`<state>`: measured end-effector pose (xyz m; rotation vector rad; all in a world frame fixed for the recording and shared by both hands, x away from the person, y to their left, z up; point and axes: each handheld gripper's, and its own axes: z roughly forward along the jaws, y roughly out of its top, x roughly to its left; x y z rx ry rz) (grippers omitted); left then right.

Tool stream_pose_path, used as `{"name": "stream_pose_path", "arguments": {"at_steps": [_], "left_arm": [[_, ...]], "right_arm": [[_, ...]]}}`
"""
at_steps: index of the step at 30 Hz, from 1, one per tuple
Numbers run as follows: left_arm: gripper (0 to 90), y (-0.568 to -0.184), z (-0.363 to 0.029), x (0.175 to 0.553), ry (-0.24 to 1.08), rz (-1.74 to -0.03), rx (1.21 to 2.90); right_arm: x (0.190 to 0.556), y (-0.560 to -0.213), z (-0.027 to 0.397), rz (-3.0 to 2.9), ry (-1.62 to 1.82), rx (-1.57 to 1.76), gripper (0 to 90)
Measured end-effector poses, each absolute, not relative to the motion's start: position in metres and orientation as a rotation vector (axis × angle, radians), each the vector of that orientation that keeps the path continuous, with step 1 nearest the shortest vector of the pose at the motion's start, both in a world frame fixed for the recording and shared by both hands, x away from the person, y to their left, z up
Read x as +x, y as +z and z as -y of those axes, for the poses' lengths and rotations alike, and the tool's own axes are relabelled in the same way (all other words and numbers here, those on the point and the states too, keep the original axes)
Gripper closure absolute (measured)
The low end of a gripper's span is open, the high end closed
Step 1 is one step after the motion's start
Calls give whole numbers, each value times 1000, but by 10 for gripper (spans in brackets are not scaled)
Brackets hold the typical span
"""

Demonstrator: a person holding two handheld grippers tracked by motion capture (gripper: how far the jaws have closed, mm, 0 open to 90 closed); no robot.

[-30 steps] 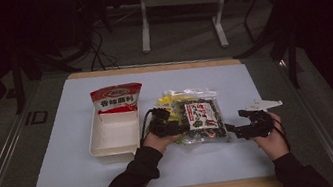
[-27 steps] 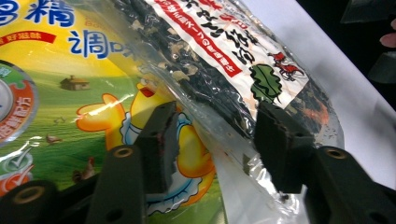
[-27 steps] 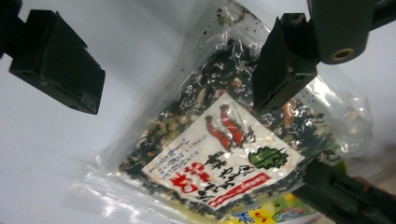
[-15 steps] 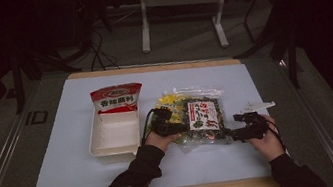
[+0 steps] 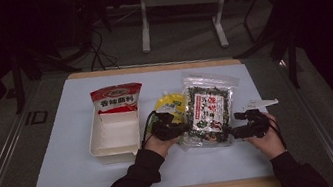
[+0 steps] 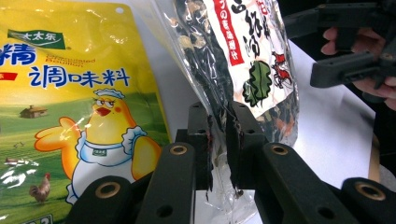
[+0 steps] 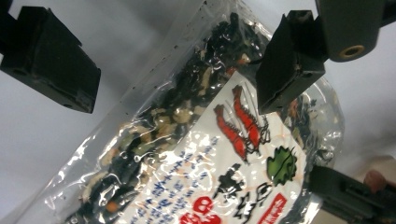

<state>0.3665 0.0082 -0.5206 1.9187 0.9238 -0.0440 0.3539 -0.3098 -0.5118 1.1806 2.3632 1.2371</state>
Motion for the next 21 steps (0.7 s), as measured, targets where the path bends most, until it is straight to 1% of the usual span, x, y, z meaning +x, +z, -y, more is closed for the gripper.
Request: {"name": "stream_pose_path", "arguments": {"at_steps": [1,4,5,7,8,13,17,21], "left_arm": [[834,-521,-9,366,-41,-924,1915],[835,-521,-10,363,-47,-902,1903],[839,-521,-10,363,-44,-901,1902],[838,-520,-10,361,-46,-883,1899],[838,-520,-10,360,-34,-878,1903],[824,-516,-10,358,-52,-872,1914],[800,-512,-7,355,-47,-849,1915],[784,-510,-4,353,-41,-847,1904]], "right_arm": [[354,-511,310,-2363,1239,1182,179],[354,-511,309,-2368,1247,1190,210],[355,-512,308,-2384,1234,1195,248],[355,-512,307,-2392,1233,1200,289],[355,-512,307,-2400,1240,1199,290],[352,-507,305,-2392,1238,1194,319],[348,-500,310,-2369,1256,1195,371],[346,-494,313,-2341,1273,1189,400]]}}
